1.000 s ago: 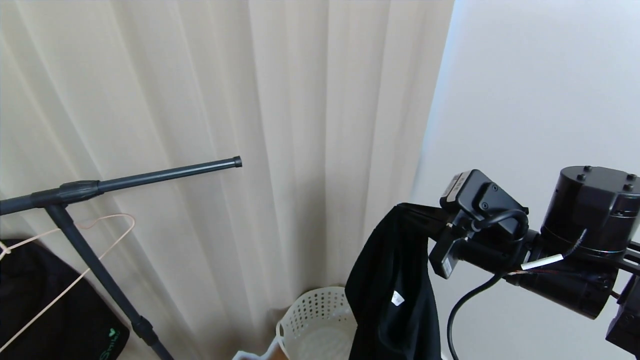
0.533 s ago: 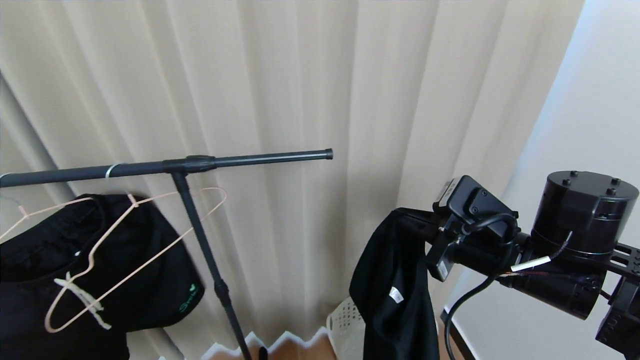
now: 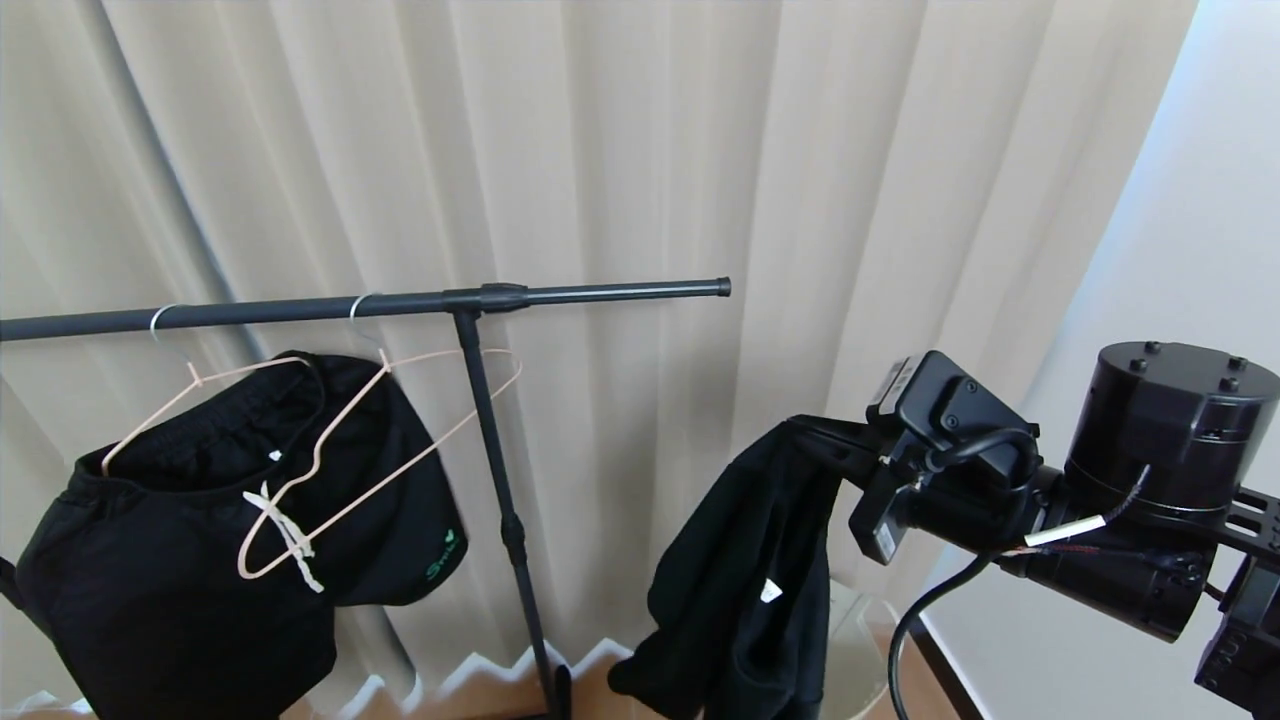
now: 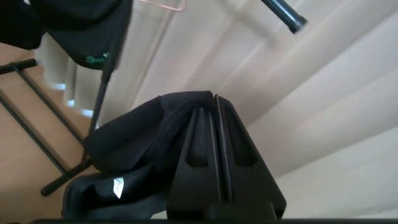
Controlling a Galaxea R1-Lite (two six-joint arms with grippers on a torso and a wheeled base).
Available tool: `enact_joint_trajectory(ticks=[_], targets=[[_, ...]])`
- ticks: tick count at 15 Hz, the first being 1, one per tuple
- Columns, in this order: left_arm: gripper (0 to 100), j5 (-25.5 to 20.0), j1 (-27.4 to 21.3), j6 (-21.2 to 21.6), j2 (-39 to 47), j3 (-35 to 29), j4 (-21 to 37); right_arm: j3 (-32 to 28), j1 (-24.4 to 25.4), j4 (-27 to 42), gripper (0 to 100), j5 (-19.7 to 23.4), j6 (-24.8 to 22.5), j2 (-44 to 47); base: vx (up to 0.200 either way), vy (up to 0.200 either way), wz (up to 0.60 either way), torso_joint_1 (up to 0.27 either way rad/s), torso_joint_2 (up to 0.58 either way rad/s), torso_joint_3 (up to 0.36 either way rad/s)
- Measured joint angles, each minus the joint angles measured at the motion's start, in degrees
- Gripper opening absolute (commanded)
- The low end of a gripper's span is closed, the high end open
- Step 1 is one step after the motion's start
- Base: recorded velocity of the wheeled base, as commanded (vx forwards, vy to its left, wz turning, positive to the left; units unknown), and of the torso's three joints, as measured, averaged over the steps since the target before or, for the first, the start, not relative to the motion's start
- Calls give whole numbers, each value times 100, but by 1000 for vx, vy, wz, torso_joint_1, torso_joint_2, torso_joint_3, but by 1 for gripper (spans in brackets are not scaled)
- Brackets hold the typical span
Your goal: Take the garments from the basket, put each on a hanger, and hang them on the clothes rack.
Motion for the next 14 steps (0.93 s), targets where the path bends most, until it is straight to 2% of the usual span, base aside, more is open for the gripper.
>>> enact_joint_trajectory(ticks=[4,9,13,14], targets=[[100,10,-2,-5,0,0,0,2,0,10,0,0,0,-2,-200,0,0,11,4,-2],[100,16,5,-21,0,0,-5,9,-11,11,0,0,0,-13,0,200,0,-4,1,0],[100,22,0,-32,0,0,0,-2,-11,7,0,0,0,-6,-200,0,0,11,0,5],[100,27,5,-38,0,0,2,0,-13,10,0,0,0,-2,0,200,0,7,-2,2]])
